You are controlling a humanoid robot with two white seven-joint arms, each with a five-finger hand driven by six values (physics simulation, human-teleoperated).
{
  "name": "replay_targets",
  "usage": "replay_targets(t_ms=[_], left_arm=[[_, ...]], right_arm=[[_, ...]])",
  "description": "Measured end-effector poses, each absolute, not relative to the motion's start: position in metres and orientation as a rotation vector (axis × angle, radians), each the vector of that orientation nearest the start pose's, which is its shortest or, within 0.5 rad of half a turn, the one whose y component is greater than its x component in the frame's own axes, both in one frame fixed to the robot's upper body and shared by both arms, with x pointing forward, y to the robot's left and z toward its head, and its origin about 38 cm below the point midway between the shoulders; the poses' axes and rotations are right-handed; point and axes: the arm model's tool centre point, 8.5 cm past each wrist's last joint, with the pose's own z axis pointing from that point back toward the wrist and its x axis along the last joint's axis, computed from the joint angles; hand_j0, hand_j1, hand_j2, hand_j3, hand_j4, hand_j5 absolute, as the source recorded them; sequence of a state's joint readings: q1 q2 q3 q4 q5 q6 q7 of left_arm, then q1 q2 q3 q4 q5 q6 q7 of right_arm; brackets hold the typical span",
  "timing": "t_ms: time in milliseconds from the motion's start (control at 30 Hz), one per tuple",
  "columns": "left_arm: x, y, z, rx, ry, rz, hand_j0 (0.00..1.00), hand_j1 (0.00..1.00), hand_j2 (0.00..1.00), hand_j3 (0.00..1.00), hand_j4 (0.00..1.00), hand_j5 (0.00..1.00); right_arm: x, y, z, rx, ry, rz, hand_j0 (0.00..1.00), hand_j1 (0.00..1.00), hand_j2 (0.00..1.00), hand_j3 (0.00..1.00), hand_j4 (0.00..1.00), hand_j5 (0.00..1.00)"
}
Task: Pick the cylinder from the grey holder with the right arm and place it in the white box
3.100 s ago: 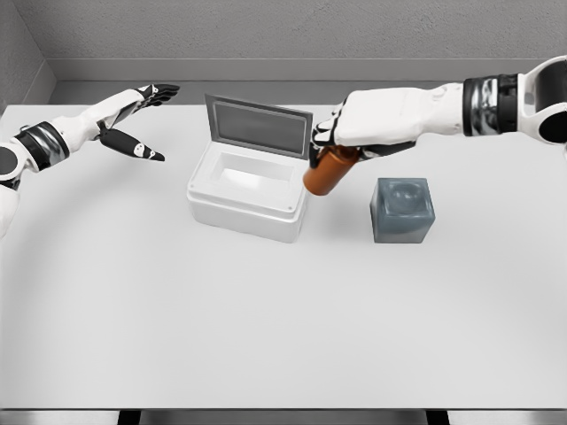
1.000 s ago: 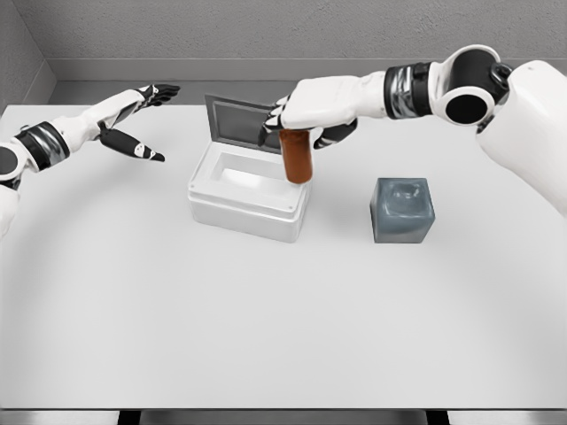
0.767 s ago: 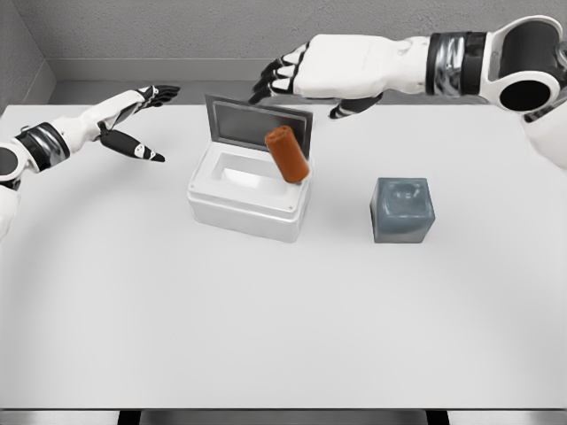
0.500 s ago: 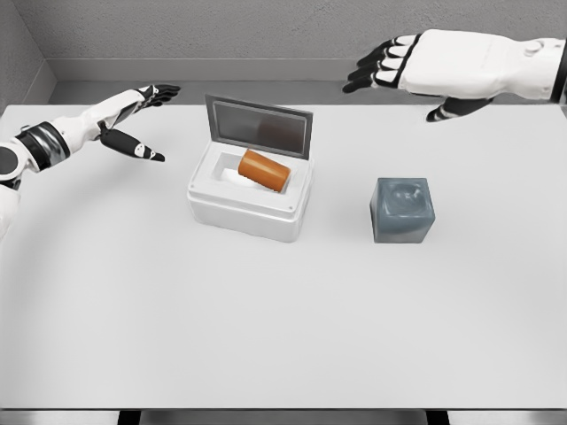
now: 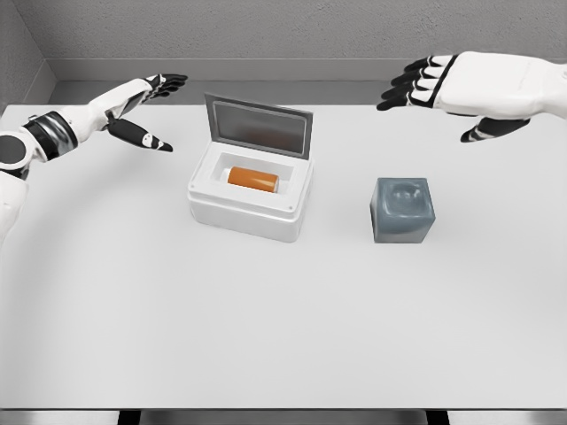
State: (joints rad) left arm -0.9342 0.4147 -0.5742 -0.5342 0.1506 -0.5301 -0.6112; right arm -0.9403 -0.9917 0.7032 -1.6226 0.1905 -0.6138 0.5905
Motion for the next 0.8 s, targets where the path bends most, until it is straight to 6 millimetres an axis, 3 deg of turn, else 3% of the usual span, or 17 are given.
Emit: replay_targets(t_ms=[133, 467, 800], left_arm=[[0.555, 0.319, 0.187, -0.003, -1.549, -1.109, 1.00, 1.00, 1.00, 1.00, 1.00, 1.00], [0.552, 0.295, 0.187, -0.051, -1.557, -1.173, 1.00, 1.00, 1.00, 1.00, 1.00, 1.00], [0.547, 0.301, 0.192, -0.043, -1.559, -1.209, 1.00, 1.00, 1.00, 1.00, 1.00, 1.00]], right_arm=[[0.417, -0.296, 0.356, 0.683, 1.940, -2.819, 1.00, 1.00, 1.00, 1.00, 1.00, 1.00], [0.412, -0.298, 0.346, 0.657, 1.948, -2.830, 1.00, 1.00, 1.00, 1.00, 1.00, 1.00], [0.412, -0.295, 0.344, 0.645, 1.958, -2.824, 1.00, 1.00, 1.00, 1.00, 1.00, 1.00]])
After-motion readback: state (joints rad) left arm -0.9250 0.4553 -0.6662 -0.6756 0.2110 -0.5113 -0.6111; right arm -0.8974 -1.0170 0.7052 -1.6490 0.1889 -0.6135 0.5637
